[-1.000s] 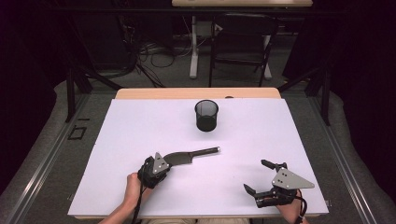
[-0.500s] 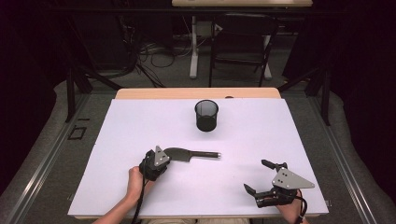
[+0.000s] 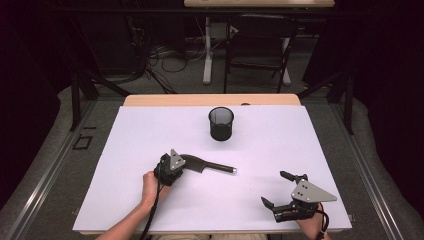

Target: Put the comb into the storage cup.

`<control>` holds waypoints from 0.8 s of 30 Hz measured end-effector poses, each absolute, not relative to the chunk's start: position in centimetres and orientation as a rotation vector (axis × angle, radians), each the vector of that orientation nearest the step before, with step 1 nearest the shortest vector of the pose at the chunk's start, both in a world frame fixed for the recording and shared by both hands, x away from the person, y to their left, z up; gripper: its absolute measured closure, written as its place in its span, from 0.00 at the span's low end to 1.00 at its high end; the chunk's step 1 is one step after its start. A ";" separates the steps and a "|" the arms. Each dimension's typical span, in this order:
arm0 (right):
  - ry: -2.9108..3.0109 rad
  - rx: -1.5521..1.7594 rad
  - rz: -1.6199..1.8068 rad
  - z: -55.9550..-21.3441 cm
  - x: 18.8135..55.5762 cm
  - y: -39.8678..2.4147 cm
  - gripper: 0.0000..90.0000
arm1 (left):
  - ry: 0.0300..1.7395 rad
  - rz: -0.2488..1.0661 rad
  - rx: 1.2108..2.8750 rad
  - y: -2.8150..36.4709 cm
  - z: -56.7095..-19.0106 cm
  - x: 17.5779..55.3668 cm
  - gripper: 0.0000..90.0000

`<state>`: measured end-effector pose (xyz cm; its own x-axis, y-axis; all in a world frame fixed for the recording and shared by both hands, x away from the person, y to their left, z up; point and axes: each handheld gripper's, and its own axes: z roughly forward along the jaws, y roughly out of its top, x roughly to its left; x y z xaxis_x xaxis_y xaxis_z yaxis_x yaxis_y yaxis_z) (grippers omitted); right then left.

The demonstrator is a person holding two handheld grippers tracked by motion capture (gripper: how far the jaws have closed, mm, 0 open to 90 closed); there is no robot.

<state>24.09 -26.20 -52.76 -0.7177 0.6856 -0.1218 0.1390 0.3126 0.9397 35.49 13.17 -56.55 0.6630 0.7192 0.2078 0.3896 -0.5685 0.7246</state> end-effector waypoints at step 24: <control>2.114 0.738 1.405 -52.9 24.4 -25.9 0.00 | 0.858 0.667 2.179 12.7 -56.6 37.4 0.93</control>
<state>24.36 -25.85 -52.91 -0.7323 0.6732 -0.1029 0.1657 0.3227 0.9319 37.36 12.69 -56.56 0.6492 0.7331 0.2028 0.3773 -0.5419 0.7510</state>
